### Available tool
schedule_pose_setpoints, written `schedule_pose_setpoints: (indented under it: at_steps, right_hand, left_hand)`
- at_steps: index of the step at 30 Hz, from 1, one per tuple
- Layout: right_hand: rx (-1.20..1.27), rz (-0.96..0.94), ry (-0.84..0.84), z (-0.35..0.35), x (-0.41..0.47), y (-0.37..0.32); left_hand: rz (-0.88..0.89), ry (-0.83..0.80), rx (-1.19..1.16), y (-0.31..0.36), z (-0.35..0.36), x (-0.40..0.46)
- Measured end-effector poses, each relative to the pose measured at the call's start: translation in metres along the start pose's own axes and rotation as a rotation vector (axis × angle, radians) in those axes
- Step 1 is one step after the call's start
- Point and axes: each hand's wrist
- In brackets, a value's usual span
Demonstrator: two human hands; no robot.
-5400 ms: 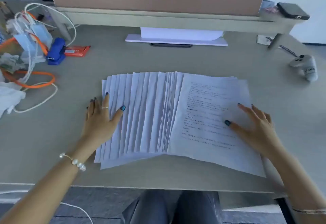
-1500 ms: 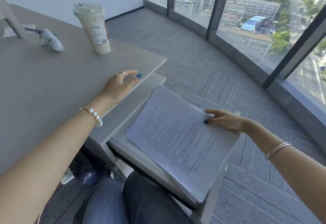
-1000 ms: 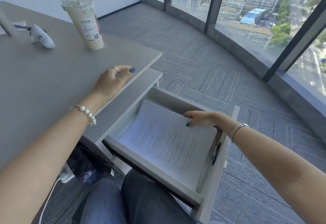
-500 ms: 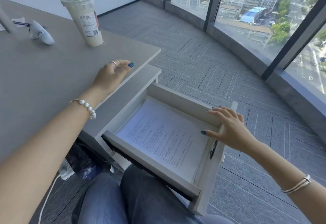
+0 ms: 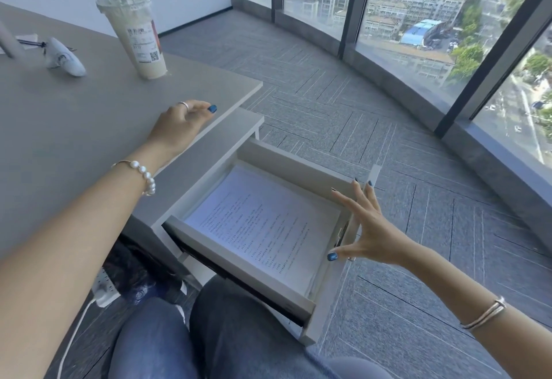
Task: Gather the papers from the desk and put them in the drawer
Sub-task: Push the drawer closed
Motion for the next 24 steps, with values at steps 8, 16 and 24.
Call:
schedule_pose_setpoints:
  at_steps: [8, 16, 24]
  right_hand:
    - [0.137, -0.056, 0.169, 0.034, 0.060, -0.051]
    - [0.292, -0.099, 0.073, 0.063, 0.089, -0.085]
    - [0.246, -0.165, 0.115, 0.086, 0.115, -0.110]
  left_hand:
    - [-0.007, -0.015, -0.038, 0.001, -0.001, -0.001]
    - [-0.011, -0.023, -0.081, 0.000, -0.004, -0.002]
    - [0.001, -0.027, -0.143, -0.003, -0.005, 0.003]
Point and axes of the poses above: each hand's wrist, its own x-axis towards the middle knuckle, its own z-axis out of the palm, y = z × x, and after that the axes turned 1 degree about z, right-handed
